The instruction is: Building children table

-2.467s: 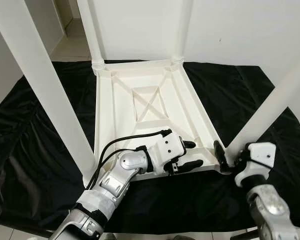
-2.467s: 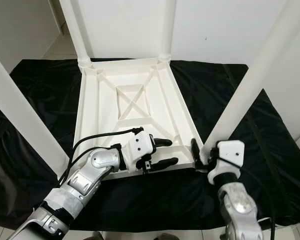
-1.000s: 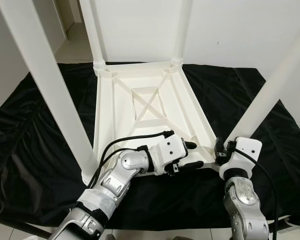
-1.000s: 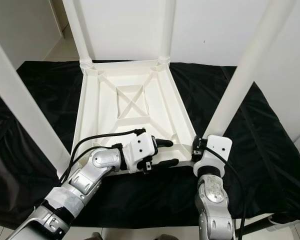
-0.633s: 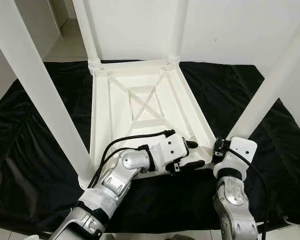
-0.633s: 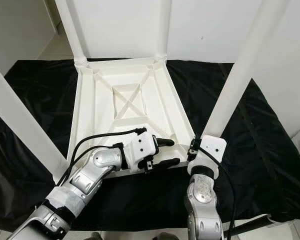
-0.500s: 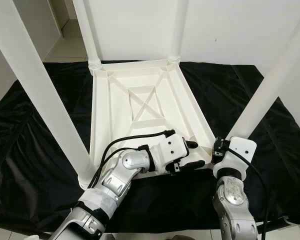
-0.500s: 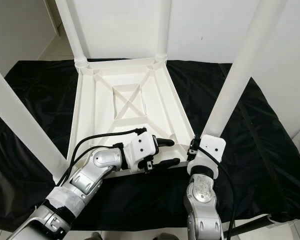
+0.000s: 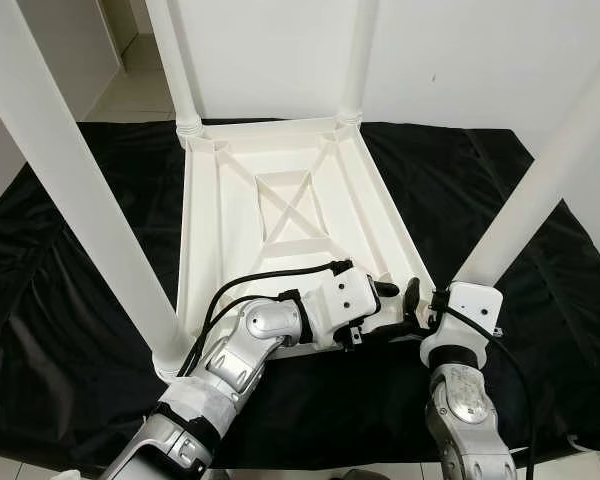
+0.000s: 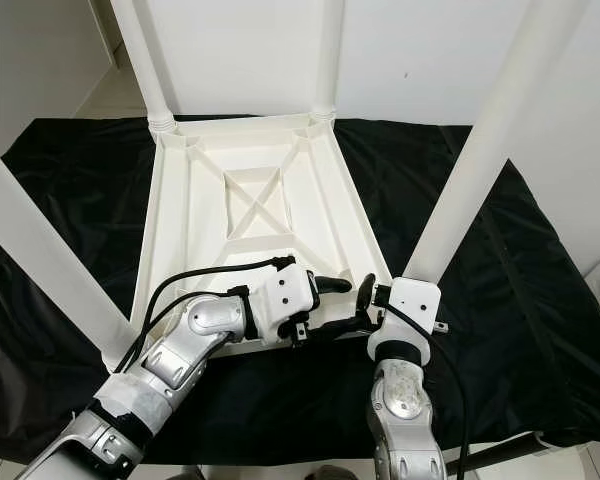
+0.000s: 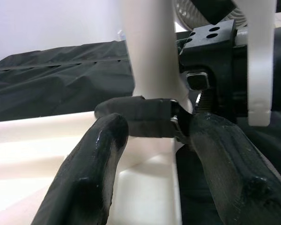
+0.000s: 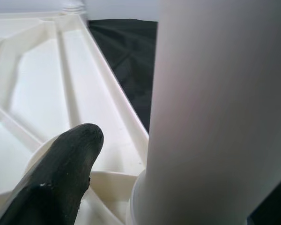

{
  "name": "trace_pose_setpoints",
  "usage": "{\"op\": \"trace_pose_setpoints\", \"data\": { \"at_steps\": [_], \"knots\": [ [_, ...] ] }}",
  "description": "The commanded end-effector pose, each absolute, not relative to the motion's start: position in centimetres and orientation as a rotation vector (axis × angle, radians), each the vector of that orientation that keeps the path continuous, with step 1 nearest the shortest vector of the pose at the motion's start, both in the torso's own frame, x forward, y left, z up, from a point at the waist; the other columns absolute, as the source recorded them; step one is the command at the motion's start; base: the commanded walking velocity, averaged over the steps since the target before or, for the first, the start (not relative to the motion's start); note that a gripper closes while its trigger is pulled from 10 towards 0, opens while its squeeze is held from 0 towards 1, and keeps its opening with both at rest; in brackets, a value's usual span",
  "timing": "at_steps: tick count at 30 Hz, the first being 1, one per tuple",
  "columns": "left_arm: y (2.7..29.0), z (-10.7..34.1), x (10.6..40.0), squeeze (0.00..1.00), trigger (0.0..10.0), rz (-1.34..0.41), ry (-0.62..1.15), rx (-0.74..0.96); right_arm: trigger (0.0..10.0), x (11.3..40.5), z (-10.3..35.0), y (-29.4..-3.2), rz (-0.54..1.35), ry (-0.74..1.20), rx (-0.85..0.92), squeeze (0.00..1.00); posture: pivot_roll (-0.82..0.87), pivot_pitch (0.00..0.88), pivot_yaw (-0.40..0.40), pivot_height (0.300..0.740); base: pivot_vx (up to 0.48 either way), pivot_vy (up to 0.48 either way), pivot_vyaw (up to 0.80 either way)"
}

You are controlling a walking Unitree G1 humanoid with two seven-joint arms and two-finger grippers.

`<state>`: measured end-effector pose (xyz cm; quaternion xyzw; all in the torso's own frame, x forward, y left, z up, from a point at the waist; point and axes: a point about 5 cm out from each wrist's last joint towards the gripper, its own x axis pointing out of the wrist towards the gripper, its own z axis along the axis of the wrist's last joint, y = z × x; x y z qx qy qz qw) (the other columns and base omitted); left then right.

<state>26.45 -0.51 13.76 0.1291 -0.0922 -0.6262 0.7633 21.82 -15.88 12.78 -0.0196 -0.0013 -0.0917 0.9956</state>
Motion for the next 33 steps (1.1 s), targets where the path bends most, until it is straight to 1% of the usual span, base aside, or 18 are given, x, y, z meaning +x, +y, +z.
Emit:
{"op": "trace_pose_setpoints", "data": {
  "at_steps": [1,3,6,8,10,11,15,23,25,33],
  "knots": [
    [-0.6,13.4,26.3,0.00,10.0,-1.380,-0.189,0.290,10.0,21.7,12.6,-15.0,-0.078,0.005,-0.007,0.00,-0.10,0.000,0.014,0.740,0.000,0.000,0.00],
    [-0.6,13.4,26.3,0.00,10.0,-1.386,-0.190,0.295,10.0,21.2,12.6,-16.0,0.025,-0.002,-0.030,0.00,-0.10,0.000,0.014,0.740,0.000,0.000,0.00],
    [-0.6,13.4,26.3,0.00,10.0,-1.388,-0.191,0.297,10.0,21.0,12.6,-16.7,0.047,-0.007,-0.054,0.00,-0.10,0.000,0.014,0.740,0.000,0.000,0.00],
    [-0.6,13.5,26.4,0.00,10.0,-1.389,-0.192,0.300,10.0,20.9,12.9,-17.8,0.094,-0.017,-0.083,0.00,-0.10,0.000,0.015,0.740,0.000,0.000,0.00],
    [-0.5,13.5,26.4,0.00,10.0,-1.389,-0.192,0.301,10.0,20.9,13.0,-18.1,0.107,-0.021,-0.094,0.00,-0.10,0.000,0.015,0.740,0.000,0.000,0.00],
    [-0.5,13.5,26.5,0.00,10.0,-1.388,-0.191,0.302,10.0,20.9,13.2,-18.6,0.150,-0.025,-0.103,0.00,-0.10,0.000,0.016,0.740,0.000,0.000,0.00],
    [-0.3,13.5,26.4,0.00,10.0,-1.392,-0.186,0.304,10.0,21.2,13.4,-20.2,0.209,-0.017,-0.164,0.00,-0.10,0.000,0.016,0.740,0.000,0.000,0.00],
    [0.1,13.2,26.1,0.00,10.0,-1.426,-0.172,0.313,10.0,21.7,13.3,-21.7,0.276,0.014,-0.191,0.00,-0.09,0.000,0.013,0.740,0.000,0.000,0.00],
    [0.5,13.1,26.0,0.00,10.0,-1.443,-0.166,0.317,10.0,21.8,13.3,-22.3,0.326,0.029,-0.188,0.00,-0.08,0.000,0.010,0.740,0.000,0.000,0.00],
    [1.0,13.2,25.9,0.00,10.0,-1.470,-0.147,0.311,10.0,22.2,13.4,-23.2,0.422,0.046,-0.176,0.00,-0.08,0.000,0.012,0.740,0.000,0.000,0.00]
  ]
}}
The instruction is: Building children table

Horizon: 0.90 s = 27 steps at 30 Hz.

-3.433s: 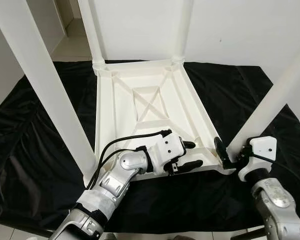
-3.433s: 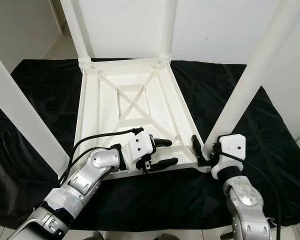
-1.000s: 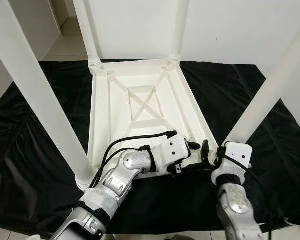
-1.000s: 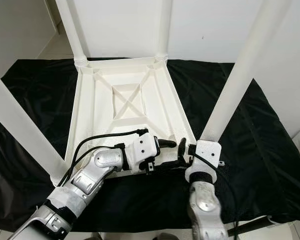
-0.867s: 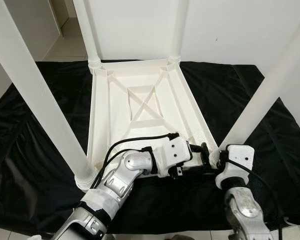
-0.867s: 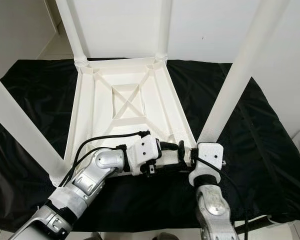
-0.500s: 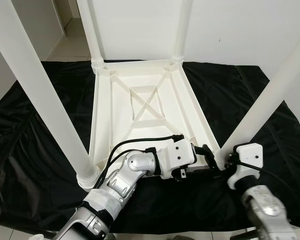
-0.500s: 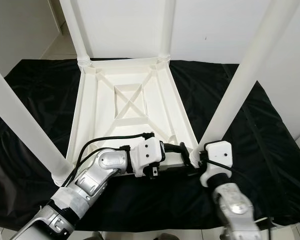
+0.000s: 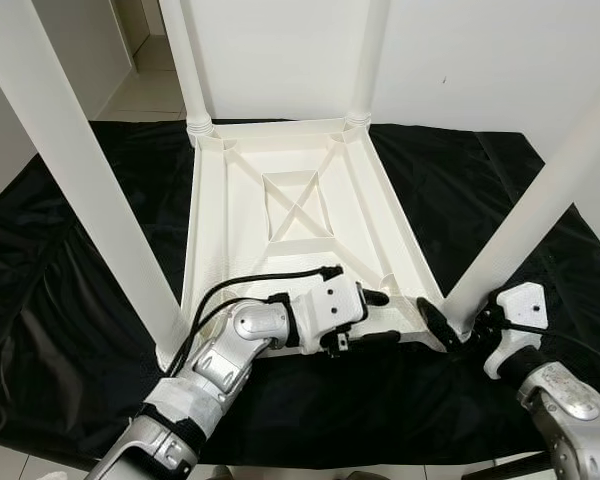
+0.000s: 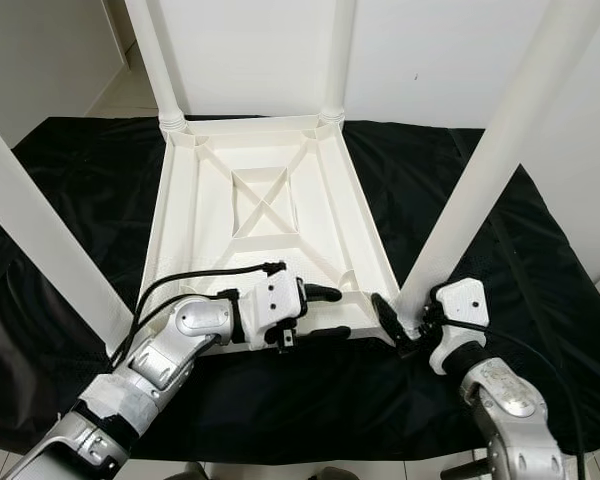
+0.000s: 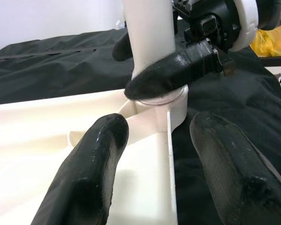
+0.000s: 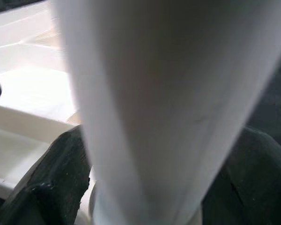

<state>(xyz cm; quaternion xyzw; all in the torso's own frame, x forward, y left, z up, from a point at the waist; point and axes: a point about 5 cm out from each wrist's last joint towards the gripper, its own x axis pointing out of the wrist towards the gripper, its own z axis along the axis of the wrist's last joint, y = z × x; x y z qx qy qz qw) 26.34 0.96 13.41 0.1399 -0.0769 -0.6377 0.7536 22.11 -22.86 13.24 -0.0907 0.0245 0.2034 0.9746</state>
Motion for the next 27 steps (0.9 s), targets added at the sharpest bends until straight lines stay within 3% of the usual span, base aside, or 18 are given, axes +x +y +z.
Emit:
{"op": "trace_pose_setpoints", "data": {
  "at_steps": [1,4,5,7,8,9,10,17,18,19,27],
  "knots": [
    [1.1,13.2,25.8,0.00,10.0,-1.473,-0.142,0.310,10.0,22.2,13.4,-23.3,0.433,0.047,-0.174,0.00,-0.08,0.000,0.012,0.740,0.000,0.000,0.00],
    [1.1,13.1,25.8,0.00,10.0,-1.481,-0.092,0.278,9.2,22.6,13.6,-23.2,0.481,0.045,-0.184,0.00,-0.08,0.000,0.014,0.740,0.000,0.000,0.00],
    [1.1,13.2,25.8,0.00,10.0,-1.480,-0.088,0.274,3.6,22.8,13.7,-23.1,0.496,0.041,-0.191,0.00,-0.07,0.000,0.012,0.740,0.000,0.000,0.00],
    [1.0,13.2,25.9,0.00,10.0,-1.476,-0.094,0.277,3.6,23.1,13.7,-23.0,0.503,0.036,-0.198,0.00,-0.07,0.000,0.012,0.740,0.000,0.000,0.00],
    [0.9,13.3,26.0,0.00,10.0,-1.468,-0.094,0.277,0.6,23.3,13.8,-23.0,0.513,0.034,-0.201,0.00,-0.08,0.000,0.008,0.740,0.000,0.000,0.00],
    [0.8,13.4,26.0,0.00,10.0,-1.462,-0.092,0.277,0.6,23.4,13.9,-22.9,0.520,0.034,-0.203,0.00,-0.08,0.000,0.008,0.740,0.000,0.000,0.00],
    [0.7,13.5,26.2,0.00,10.0,-1.456,-0.087,0.265,0.0,23.5,13.9,-22.9,0.527,0.034,-0.203,0.00,-0.08,0.000,0.010,0.740,0.000,0.000,0.00],
    [0.0,14.0,26.3,0.00,10.0,-1.452,-0.099,0.251,0.0,23.4,13.8,-22.5,0.542,0.033,-0.196,0.00,-0.09,0.000,0.006,0.740,0.000,0.000,0.00],
    [-0.1,14.1,26.3,0.00,10.0,-1.450,-0.103,0.252,2.2,23.3,13.6,-22.6,0.535,0.038,-0.195,0.00,-0.09,0.000,0.005,0.740,0.000,0.000,0.00],
    [-0.1,14.1,26.4,0.00,10.0,-1.449,-0.104,0.252,10.0,23.3,13.4,-22.6,0.529,0.044,-0.192,0.00,-0.09,0.000,0.005,0.740,0.000,0.000,0.00],
    [-0.4,14.7,26.3,0.00,10.0,-1.417,-0.167,0.234,10.0,23.4,13.1,-21.9,0.375,-0.002,-0.132,0.00,-0.09,0.000,0.004,0.740,0.000,0.000,0.00]
  ]
}}
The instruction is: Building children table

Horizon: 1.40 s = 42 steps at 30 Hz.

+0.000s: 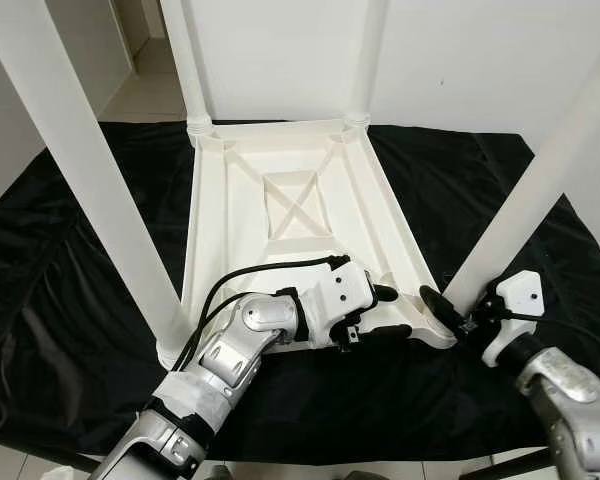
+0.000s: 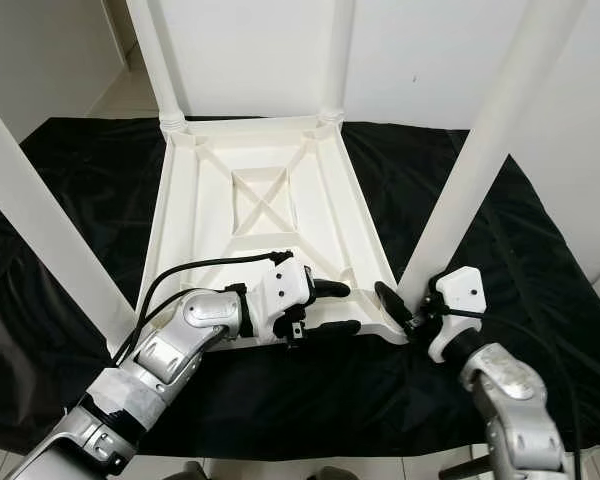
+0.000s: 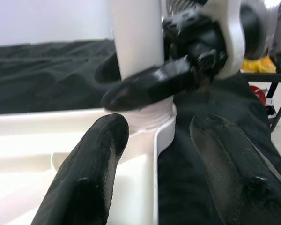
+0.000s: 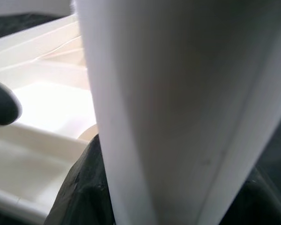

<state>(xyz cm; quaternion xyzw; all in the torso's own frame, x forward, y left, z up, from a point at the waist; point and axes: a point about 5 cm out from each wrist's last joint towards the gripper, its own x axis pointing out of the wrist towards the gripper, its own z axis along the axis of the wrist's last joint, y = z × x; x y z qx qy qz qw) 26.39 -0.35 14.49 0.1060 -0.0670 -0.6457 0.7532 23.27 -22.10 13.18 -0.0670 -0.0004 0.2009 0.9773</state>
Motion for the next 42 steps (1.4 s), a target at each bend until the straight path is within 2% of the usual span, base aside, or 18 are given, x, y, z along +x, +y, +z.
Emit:
{"op": "trace_pose_setpoints", "data": {
  "at_steps": [1,6,12,13,17,19,21,22,27,28,37,38,40,42],
  "knots": [
    [-0.5,14.8,26.4,0.00,10.0,-1.406,-0.168,0.222,10.0,23.5,13.2,-22.0,0.320,-0.015,-0.123,0.00,-0.09,0.000,0.004,0.740,0.000,0.000,0.00],
    [-0.5,15.1,26.9,0.00,10.0,-1.366,-0.177,0.193,10.0,23.6,13.1,-22.0,0.180,-0.003,-0.142,0.00,-0.10,0.000,0.011,0.740,0.000,0.000,0.00],
    [-0.5,14.9,27.2,0.00,10.0,-1.390,-0.160,0.215,10.0,22.9,13.0,-20.5,0.004,0.018,-0.096,0.00,-0.12,0.000,0.019,0.740,0.000,0.000,0.00],
    [-0.5,14.9,27.3,0.00,10.0,-1.382,-0.160,0.217,10.0,22.6,12.8,-20.0,-0.070,0.026,-0.074,0.00,-0.12,0.000,0.018,0.740,0.000,0.000,0.00],
    [-0.6,15.0,27.4,0.00,10.0,-1.366,-0.176,0.229,10.0,22.4,12.8,-19.6,-0.121,0.030,-0.055,0.00,-0.11,0.000,0.018,0.740,0.000,0.000,0.00],
    [-0.7,15.2,27.6,0.00,10.0,-1.359,-0.173,0.215,10.0,21.9,12.3,-18.2,-0.216,0.040,-0.014,0.00,-0.11,0.006,0.022,0.740,0.000,0.000,0.00],
    [-0.7,15.2,27.6,0.00,10.0,-1.359,-0.173,0.215,10.0,21.9,12.3,-18.2,-0.216,0.040,-0.014,0.00,-0.11,0.006,0.022,0.740,0.000,0.000,0.00],
    [-0.7,15.4,27.9,0.00,10.0,-1.354,-0.176,0.225,10.0,21.7,11.8,-16.4,-0.241,0.053,0.013,0.00,-0.11,0.008,0.028,0.740,0.000,0.000,0.00],
    [-0.6,15.3,28.0,0.00,10.0,-1.351,-0.179,0.236,10.0,21.8,11.9,-15.6,-0.213,0.045,0.030,0.00,-0.11,0.008,0.035,0.740,0.000,0.000,0.00],
    [-0.4,15.3,28.0,0.00,10.0,-1.349,-0.191,0.231,10.0,21.7,12.0,-15.4,-0.196,0.035,0.047,1.00,-0.12,0.009,0.037,0.740,0.000,0.000,0.00],
    [-0.2,14.8,27.1,0.00,10.0,-1.405,-0.179,0.235,10.0,21.7,13.6,-16.9,-0.019,-0.030,0.045,0.99,-0.12,0.007,0.038,0.740,0.000,0.000,0.00],
    [-0.2,14.7,26.8,0.00,10.0,-1.421,-0.177,0.231,10.0,21.5,13.9,-17.3,0.048,-0.040,0.026,0.00,-0.12,0.006,0.036,0.740,0.000,0.000,0.00],
    [-0.2,14.7,26.8,0.00,10.0,-1.421,-0.177,0.231,10.0,21.5,13.9,-17.3,0.048,-0.040,0.026,0.00,-0.12,0.006,0.036,0.740,0.000,0.000,0.00],
    [0.2,14.3,26.1,0.00,10.0,-1.469,-0.167,0.222,10.0,21.1,14.2,-18.2,0.154,-0.049,-0.039,0.00,-0.12,0.001,0.034,0.740,0.000,0.000,0.00]
  ]
}}
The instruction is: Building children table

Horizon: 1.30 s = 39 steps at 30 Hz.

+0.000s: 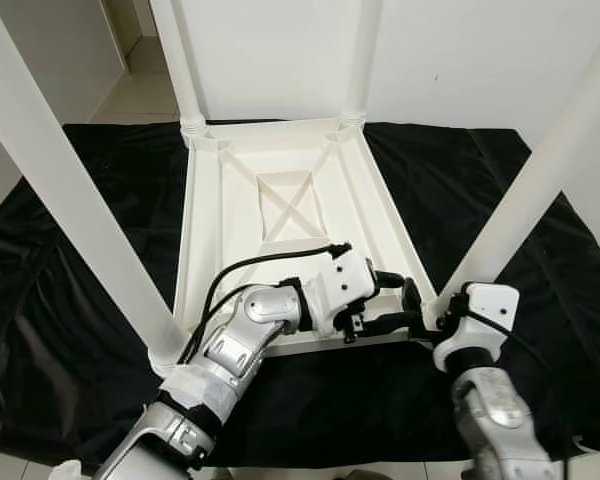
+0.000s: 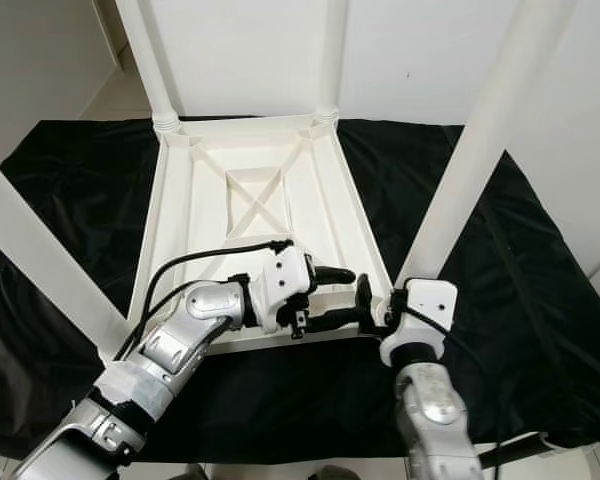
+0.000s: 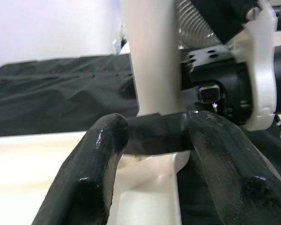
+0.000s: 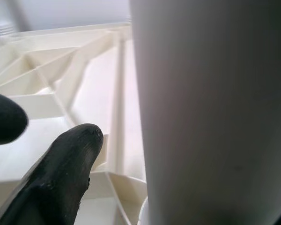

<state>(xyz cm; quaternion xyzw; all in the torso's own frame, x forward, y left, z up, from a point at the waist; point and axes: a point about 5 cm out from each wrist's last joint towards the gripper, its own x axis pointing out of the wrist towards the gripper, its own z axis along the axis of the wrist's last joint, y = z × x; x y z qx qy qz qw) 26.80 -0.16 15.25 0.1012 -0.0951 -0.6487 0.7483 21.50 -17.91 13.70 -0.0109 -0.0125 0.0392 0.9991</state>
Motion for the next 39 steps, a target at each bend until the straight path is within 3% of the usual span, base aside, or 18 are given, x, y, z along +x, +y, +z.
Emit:
{"op": "trace_pose_setpoints", "data": {
  "at_steps": [1,14,17,18,19,20,21,22,24,25,26,27,33,34,39],
  "knots": [
    [0.2,14.3,26.1,0.00,10.0,-1.469,-0.167,0.222,10.0,21.1,14.2,-18.2,0.154,-0.049,-0.039,0.00,-0.12,0.001,0.034,0.740,0.000,0.000,0.00],
    [2.4,13.1,25.3,0.00,10.0,-1.549,-0.076,0.180,10.0,21.3,13.6,-21.0,0.390,0.022,-0.154,0.00,-0.09,0.000,0.023,0.740,0.000,0.000,0.00],
    [2.3,13.2,25.3,0.00,10.0,-1.543,-0.079,0.190,9.6,21.8,13.5,-21.9,0.411,0.042,-0.188,0.00,-0.09,0.000,0.026,0.740,0.000,0.000,0.00],
    [2.3,13.2,25.2,0.00,10.0,-1.543,-0.081,0.190,4.8,22.0,13.4,-22.1,0.420,0.047,-0.192,0.00,-0.08,0.000,0.025,0.740,0.000,0.000,0.00],
    [2.3,13.2,25.2,0.00,10.0,-1.543,-0.081,0.190,4.8,22.0,13.4,-22.1,0.420,0.047,-0.192,0.00,-0.08,0.000,0.025,0.740,0.000,0.000,0.00],
    [2.3,13.3,25.2,0.00,10.0,-1.545,-0.082,0.189,3.9,22.0,13.4,-22.3,0.431,0.048,-0.194,0.00,-0.08,0.000,0.025,0.740,0.000,0.000,0.00],
    [2.3,13.3,25.2,0.00,10.0,-1.545,-0.082,0.189,3.9,22.0,13.4,-22.3,0.431,0.048,-0.194,0.00,-0.08,0.000,0.025,0.740,0.000,0.000,0.00],
    [2.3,13.3,25.2,0.00,10.0,-1.545,-0.082,0.188,2.9,22.1,13.3,-22.3,0.442,0.052,-0.194,0.00,-0.08,0.000,0.024,0.740,0.000,0.000,0.00],
    [2.3,13.3,25.2,0.00,10.0,-1.545,-0.082,0.188,2.9,22.1,13.3,-22.3,0.442,0.052,-0.194,0.00,-0.08,0.000,0.024,0.740,0.000,0.000,0.00],
    [2.3,13.4,25.2,0.00,10.0,-1.543,-0.083,0.190,0.9,22.1,13.2,-22.4,0.452,0.054,-0.194,0.00,-0.08,0.000,0.023,0.740,0.000,0.000,0.00],
    [2.3,13.4,25.2,0.00,10.0,-1.543,-0.083,0.190,0.9,22.1,13.2,-22.4,0.452,0.054,-0.194,0.00,-0.08,0.000,0.023,0.740,0.000,0.000,0.00],
    [2.2,13.4,25.2,0.00,10.0,-1.540,-0.086,0.191,0.0,22.1,13.1,-22.4,0.459,0.055,-0.194,0.00,-0.08,0.000,0.024,0.740,0.000,0.000,0.00],
    [1.6,13.6,25.0,0.00,10.0,-1.545,-0.095,0.187,0.0,22.1,13.0,-22.2,0.473,0.053,-0.191,0.00,-0.09,0.000,0.027,0.740,0.000,0.000,0.00],
    [1.5,13.5,25.0,0.00,10.0,-1.549,-0.095,0.186,10.0,22.0,13.1,-22.1,0.438,0.042,-0.175,0.00,-0.09,0.000,0.027,0.740,0.000,0.000,0.00],
    [1.5,13.5,25.0,0.00,10.0,-1.550,-0.095,0.186,10.0,22.0,13.3,-22.0,0.403,0.029,-0.150,0.00,-0.09,0.000,0.026,0.740,0.000,0.000,0.00]
  ]
}}
